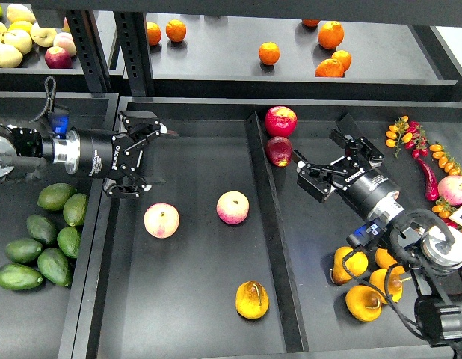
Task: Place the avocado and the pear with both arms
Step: 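Swing the left gripper above the peach and the right gripper toward the pear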
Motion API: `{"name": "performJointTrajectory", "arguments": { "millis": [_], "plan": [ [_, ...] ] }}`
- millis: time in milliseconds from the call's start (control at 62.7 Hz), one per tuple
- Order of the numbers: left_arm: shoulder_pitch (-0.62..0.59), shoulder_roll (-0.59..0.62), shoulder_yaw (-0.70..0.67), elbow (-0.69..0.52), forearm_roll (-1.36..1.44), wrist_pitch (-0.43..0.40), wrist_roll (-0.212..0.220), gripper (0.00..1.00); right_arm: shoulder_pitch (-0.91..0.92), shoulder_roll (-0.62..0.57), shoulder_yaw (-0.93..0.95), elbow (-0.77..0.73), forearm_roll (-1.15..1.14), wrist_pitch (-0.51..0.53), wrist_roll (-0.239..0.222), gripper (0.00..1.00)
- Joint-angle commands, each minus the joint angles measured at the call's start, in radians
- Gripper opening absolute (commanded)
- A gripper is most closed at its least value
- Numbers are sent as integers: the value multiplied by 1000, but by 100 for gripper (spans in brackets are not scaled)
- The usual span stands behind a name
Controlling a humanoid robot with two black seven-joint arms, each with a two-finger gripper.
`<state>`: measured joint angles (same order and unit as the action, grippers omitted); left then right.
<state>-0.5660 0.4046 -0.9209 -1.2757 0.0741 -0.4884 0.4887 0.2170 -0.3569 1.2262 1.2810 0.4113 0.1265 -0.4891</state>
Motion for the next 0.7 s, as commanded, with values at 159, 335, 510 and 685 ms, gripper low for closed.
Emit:
{"name": "performJointTrajectory", "arguments": {
  "millis": [159,335,510,685],
  "plan": [
    [256,-248,-251,-77,0,0,0,98,-31,-186,-211,-23,-49,352,0,100],
    [359,-334,-343,-108,-2,0,0,99,-33,-266,-301,-104,-181,362,0,100],
    [434,-392,-401,-108,-2,0,0,99,-33,-313,-385,-115,-209,362,0,100],
    [449,-405,-412,-108,-1,0,0,99,-31,-306,-444,-153,-258,362,0,100]
  ]
}}
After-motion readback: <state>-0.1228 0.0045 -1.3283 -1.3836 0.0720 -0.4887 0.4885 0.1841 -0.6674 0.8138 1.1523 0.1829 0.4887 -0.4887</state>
